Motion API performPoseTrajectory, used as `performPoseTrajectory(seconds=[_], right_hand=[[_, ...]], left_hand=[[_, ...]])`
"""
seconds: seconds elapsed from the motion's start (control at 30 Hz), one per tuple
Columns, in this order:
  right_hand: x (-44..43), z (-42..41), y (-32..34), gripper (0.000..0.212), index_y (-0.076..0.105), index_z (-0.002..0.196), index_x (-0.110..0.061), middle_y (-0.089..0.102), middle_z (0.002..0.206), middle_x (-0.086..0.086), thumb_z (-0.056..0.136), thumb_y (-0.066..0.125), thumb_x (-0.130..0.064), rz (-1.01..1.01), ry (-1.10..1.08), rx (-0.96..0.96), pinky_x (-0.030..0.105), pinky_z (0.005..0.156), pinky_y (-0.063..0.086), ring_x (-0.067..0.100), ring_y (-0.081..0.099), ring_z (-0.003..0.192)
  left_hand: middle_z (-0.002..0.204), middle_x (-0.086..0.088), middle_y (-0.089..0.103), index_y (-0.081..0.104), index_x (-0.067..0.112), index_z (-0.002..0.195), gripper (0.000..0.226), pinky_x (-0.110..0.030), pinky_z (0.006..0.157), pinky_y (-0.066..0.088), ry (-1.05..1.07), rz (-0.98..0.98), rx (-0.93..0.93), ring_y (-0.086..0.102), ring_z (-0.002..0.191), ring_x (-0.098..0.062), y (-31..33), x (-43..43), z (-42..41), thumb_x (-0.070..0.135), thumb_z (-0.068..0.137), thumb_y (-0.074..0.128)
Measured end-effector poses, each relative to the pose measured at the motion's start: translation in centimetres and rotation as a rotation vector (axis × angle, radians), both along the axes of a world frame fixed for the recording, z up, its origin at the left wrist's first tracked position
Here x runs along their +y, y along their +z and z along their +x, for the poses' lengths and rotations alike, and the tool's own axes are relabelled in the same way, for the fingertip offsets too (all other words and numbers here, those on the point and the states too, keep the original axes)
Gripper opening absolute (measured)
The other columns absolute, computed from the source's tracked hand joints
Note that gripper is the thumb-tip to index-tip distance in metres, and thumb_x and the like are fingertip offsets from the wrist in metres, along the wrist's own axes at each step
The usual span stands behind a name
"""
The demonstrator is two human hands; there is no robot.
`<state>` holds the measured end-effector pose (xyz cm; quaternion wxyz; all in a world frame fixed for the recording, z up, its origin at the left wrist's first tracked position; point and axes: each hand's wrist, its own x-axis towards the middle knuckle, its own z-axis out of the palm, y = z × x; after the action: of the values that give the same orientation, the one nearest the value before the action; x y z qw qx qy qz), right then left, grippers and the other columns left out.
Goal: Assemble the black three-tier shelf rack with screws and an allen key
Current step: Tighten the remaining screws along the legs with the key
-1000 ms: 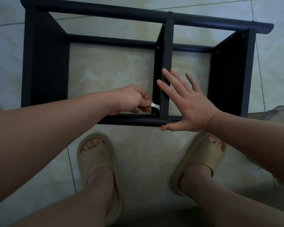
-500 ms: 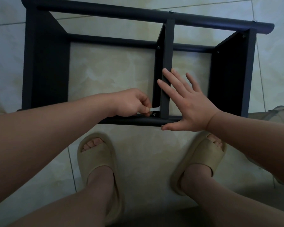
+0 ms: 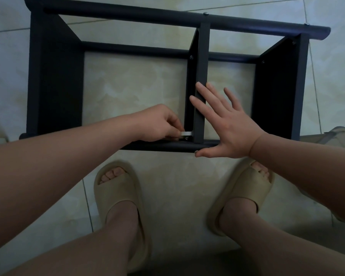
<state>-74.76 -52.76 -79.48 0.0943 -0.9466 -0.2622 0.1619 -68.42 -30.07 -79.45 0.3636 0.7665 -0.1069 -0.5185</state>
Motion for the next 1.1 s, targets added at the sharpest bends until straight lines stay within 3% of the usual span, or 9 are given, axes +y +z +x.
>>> performPoseTrajectory(seconds=[0.1, 0.3, 0.43, 0.67, 1.1], right_hand=[[0.0, 0.0, 0.0, 0.118, 0.006, 0.163, -0.017, -0.007, 0.171, 0.009, 0.078, 0.041, -0.091, 0.013, -0.003, -0.001, 0.06, 0.124, 0.004, 0.027, -0.009, 0.157], [0.0, 0.0, -0.1, 0.118, 0.007, 0.164, -0.017, -0.007, 0.171, 0.009, 0.078, 0.043, -0.09, 0.019, -0.004, 0.005, 0.061, 0.124, 0.005, 0.027, -0.009, 0.157], [-0.1, 0.0, 0.0, 0.118, 0.007, 0.163, -0.017, -0.005, 0.171, 0.01, 0.078, 0.043, -0.09, 0.021, -0.001, -0.002, 0.061, 0.124, 0.006, 0.028, -0.007, 0.157], [0.0, 0.1, 0.0, 0.118, 0.007, 0.163, -0.017, -0.005, 0.171, 0.01, 0.077, 0.044, -0.09, 0.026, -0.005, 0.004, 0.062, 0.124, 0.008, 0.027, -0.007, 0.157], [0.0, 0.0, -0.1, 0.118, 0.01, 0.163, -0.015, -0.003, 0.171, 0.011, 0.077, 0.044, -0.089, 0.038, -0.006, -0.009, 0.062, 0.123, 0.01, 0.029, -0.005, 0.158]], left_hand=[[0.073, 0.009, 0.074, 0.077, 0.022, 0.091, 0.01, -0.01, 0.062, 0.047, -0.006, 0.003, -0.053, 0.063, 0.062, 0.004, 0.0, 0.3, 0.6, 0.014, 0.087, 0.073], [0.076, 0.012, 0.07, 0.071, 0.03, 0.081, 0.019, -0.011, 0.069, 0.05, 0.044, -0.013, -0.038, 0.063, 0.071, 0.004, -0.2, 0.1, 0.8, 0.013, 0.088, 0.073], [0.09, 0.004, 0.072, 0.071, 0.024, 0.087, 0.013, -0.026, 0.073, 0.055, 0.248, -0.046, 0.153, 0.068, 0.089, -0.009, 0.0, -0.6, 0.4, 0.013, 0.093, 0.067], [0.089, 0.003, 0.075, 0.067, 0.02, 0.096, 0.007, -0.028, 0.071, 0.05, 0.603, -0.074, 0.479, 0.07, 0.086, -0.013, 0.2, -1.6, 0.2, 0.02, 0.097, 0.06], [0.089, 0.007, 0.077, 0.068, 0.022, 0.103, 0.012, -0.029, 0.077, 0.049, 0.635, -0.024, 0.412, 0.068, 0.085, -0.011, 0.4, -1.8, 0.2, 0.024, 0.101, 0.057]])
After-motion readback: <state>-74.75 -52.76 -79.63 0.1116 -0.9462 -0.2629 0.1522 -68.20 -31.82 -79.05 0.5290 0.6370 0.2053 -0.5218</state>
